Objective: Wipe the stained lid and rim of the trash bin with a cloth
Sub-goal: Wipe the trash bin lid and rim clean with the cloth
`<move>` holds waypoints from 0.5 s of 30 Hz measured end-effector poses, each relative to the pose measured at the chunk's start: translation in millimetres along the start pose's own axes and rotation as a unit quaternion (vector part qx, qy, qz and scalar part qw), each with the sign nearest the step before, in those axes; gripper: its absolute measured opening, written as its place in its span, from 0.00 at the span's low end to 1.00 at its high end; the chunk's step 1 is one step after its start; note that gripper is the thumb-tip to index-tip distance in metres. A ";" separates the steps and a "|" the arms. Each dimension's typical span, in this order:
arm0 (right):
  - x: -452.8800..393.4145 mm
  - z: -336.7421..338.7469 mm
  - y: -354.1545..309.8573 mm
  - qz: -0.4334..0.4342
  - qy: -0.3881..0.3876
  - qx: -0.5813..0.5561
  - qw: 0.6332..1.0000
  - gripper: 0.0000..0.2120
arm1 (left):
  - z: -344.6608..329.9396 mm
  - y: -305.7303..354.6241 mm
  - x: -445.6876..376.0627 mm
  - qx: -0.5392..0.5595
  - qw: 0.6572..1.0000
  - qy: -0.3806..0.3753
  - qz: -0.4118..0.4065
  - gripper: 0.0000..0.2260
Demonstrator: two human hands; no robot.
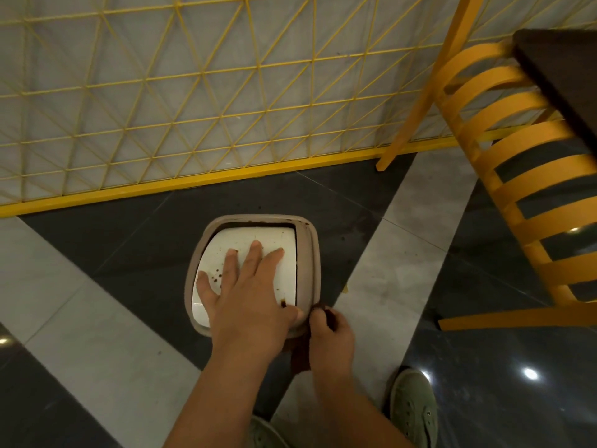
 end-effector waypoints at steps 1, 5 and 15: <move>-8.6 -2.6 -8.1 0.009 -0.012 0.017 1.000 0.05 | 0.0 0.5 0.2 -0.001 1.000 0.000 0.001 0.38; -37.3 -11.3 -39.9 0.055 -0.059 0.104 0.991 0.07 | 0.0 1.0 -0.3 -0.016 1.000 -0.002 -0.002 0.38; -7.5 -0.7 0.9 0.004 -0.043 0.059 0.997 0.05 | 0.1 -7.4 11.1 -0.056 0.997 -0.052 -0.022 0.37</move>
Point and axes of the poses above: each hand's wrist, its own x-axis away from the middle knuckle, its own z-axis out of the back of the hand, y = z × x, the point moved 8 cm from there along -x, towards the middle knuckle, and after that the axes turned 1 degree about y, right-handed, at the moved point
